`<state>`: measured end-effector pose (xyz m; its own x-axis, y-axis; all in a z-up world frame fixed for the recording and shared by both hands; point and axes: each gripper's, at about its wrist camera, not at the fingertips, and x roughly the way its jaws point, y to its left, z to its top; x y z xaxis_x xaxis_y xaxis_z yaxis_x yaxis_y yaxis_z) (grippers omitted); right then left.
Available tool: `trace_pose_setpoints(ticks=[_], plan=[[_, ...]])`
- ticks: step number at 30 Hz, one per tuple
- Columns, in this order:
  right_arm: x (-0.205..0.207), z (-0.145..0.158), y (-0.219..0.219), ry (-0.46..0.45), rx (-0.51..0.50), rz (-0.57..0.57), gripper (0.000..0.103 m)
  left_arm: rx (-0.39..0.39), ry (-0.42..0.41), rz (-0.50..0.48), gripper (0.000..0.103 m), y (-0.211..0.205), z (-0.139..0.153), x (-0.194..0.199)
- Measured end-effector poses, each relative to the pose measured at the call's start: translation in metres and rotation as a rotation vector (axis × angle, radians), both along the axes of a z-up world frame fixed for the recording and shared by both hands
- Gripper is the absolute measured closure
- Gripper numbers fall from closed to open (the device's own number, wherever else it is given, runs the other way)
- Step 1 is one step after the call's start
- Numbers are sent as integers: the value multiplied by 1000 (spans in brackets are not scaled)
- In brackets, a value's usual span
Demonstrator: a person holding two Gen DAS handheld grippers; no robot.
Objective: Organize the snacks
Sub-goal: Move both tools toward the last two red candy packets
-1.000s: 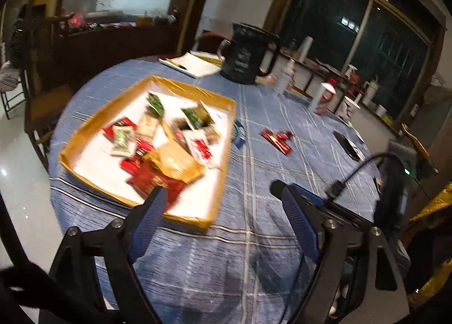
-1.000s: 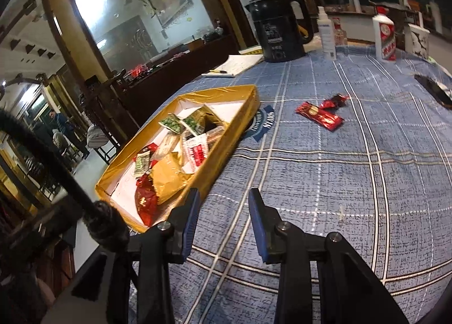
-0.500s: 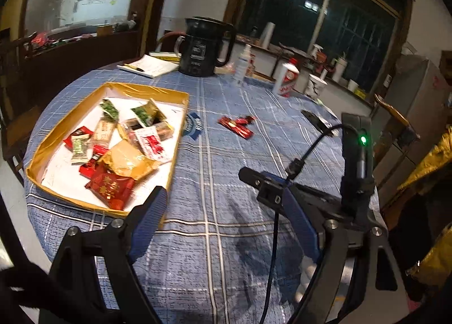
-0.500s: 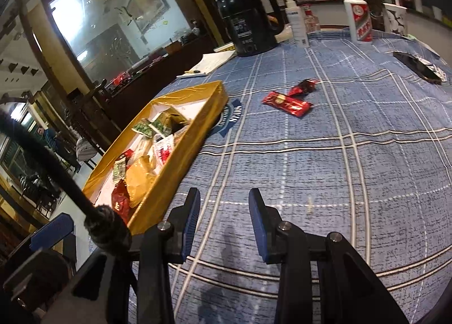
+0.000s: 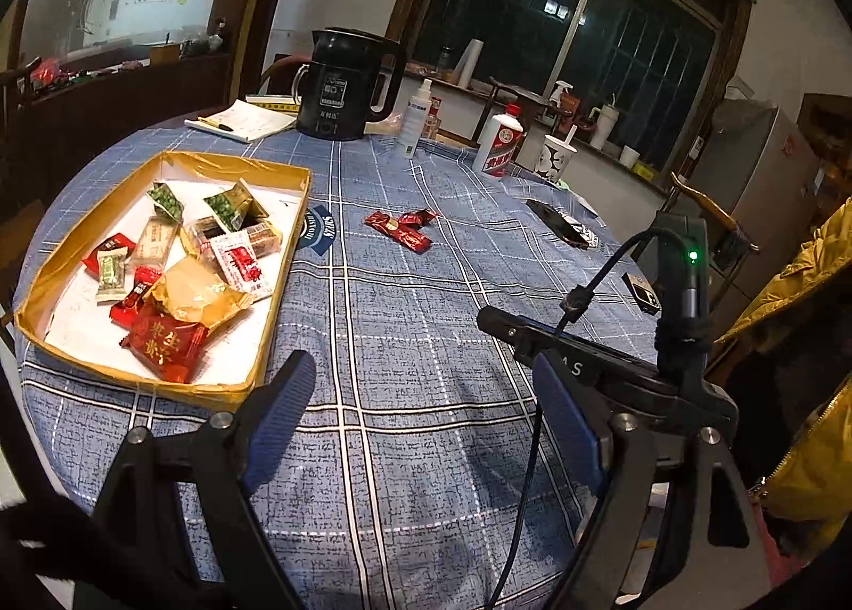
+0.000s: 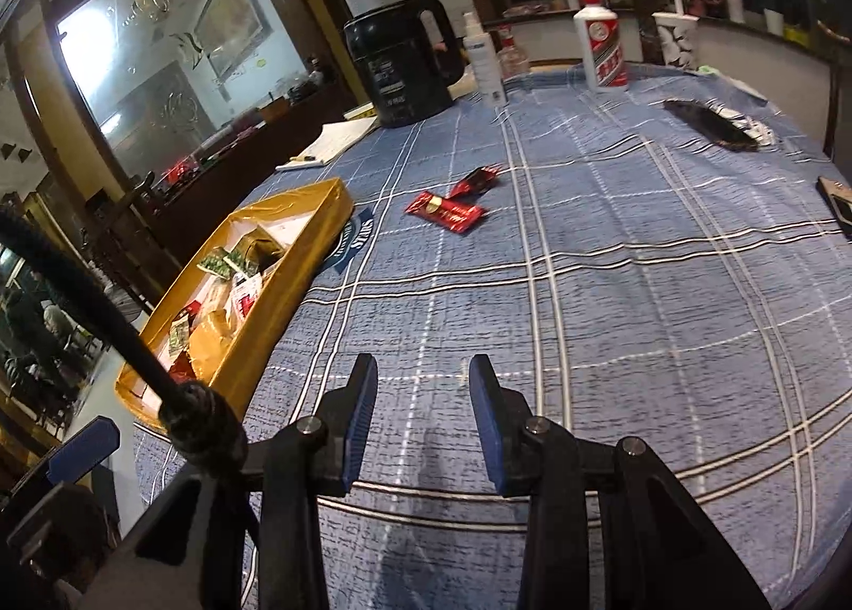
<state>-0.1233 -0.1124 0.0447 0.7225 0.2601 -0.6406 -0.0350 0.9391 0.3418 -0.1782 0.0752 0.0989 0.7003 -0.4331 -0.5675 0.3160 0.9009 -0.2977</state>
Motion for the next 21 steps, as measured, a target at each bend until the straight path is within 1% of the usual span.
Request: trace_pose_setpoints(ticks=[5,10,16,19,21], plan=[[0,-4,6,17,-8,8,67,-12,-6,19,19,5,0,-2],[3,-7,12,28,-15,21,67,-18,12,33,19,7,-4,2],[6,-8,10,31,-20,15,67,-25,22,53,19,11,-7,7],[10,-11,6,44,-18,18,67,-18,26,72,19,14,-6,11],[15,-7,0,43,-13,13,67,-1,16,85,19,16,-1,13]])
